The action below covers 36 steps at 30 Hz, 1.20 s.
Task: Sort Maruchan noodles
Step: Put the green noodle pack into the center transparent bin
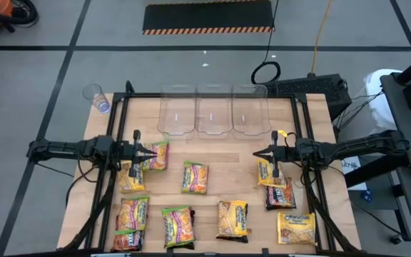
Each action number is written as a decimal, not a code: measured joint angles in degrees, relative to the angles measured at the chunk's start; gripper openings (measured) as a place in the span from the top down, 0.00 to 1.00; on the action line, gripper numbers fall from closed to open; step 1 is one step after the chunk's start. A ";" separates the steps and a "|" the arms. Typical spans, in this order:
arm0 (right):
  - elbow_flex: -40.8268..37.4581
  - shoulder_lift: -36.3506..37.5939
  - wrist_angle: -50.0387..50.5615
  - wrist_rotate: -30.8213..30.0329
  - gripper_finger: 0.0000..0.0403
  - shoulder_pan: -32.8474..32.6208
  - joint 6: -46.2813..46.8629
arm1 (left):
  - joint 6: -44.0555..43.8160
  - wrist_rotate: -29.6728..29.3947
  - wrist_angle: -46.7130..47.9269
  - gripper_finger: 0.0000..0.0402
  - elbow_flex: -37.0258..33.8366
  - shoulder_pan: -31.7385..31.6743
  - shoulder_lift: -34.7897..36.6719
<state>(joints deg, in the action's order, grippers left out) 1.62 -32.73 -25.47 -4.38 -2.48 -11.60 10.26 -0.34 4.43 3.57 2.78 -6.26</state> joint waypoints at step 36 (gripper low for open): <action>0.01 0.00 0.02 -0.02 1.00 0.00 0.00 | -3.15 0.04 -2.21 0.88 0.02 -0.01 0.02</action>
<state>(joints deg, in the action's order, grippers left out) 1.63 -32.73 -25.45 -4.40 -2.48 -11.60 7.11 -0.30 2.22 3.60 2.78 -6.24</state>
